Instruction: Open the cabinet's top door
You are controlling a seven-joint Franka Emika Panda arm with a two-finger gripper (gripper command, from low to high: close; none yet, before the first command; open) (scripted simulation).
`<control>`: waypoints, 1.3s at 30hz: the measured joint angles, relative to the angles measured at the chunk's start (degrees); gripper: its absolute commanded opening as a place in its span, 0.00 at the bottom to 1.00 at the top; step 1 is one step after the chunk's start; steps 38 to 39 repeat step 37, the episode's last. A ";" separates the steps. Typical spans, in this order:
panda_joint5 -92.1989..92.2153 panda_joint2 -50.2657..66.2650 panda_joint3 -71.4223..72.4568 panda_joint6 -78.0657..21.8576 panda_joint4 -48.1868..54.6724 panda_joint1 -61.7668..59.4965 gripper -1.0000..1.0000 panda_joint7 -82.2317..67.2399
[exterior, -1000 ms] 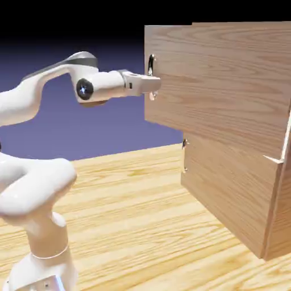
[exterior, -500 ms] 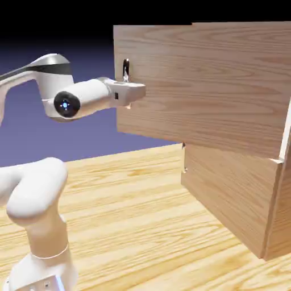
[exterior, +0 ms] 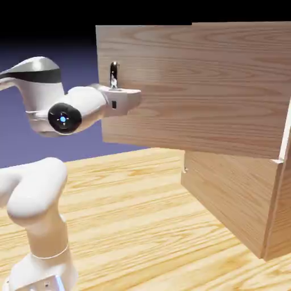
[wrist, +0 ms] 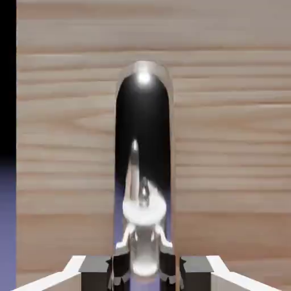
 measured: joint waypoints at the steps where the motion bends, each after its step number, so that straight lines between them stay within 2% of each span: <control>1: -1.86 0.67 -2.08 -1.18 0.41 0.00 0.00 -0.36; 10: -18.61 9.49 -20.76 -12.07 7.64 3.59 0.00 -4.03; 17: -29.00 1.24 -27.84 -0.86 7.48 18.09 0.00 3.11; 26: -42.55 8.49 -45.15 -17.14 24.37 30.13 0.00 2.40; 36: -49.60 11.97 -56.67 -32.56 45.13 47.61 0.00 4.08; 37: -49.92 12.06 -57.33 -33.63 46.70 48.95 1.00 4.29; 39: -49.92 12.06 -57.33 -33.63 46.70 48.95 1.00 4.29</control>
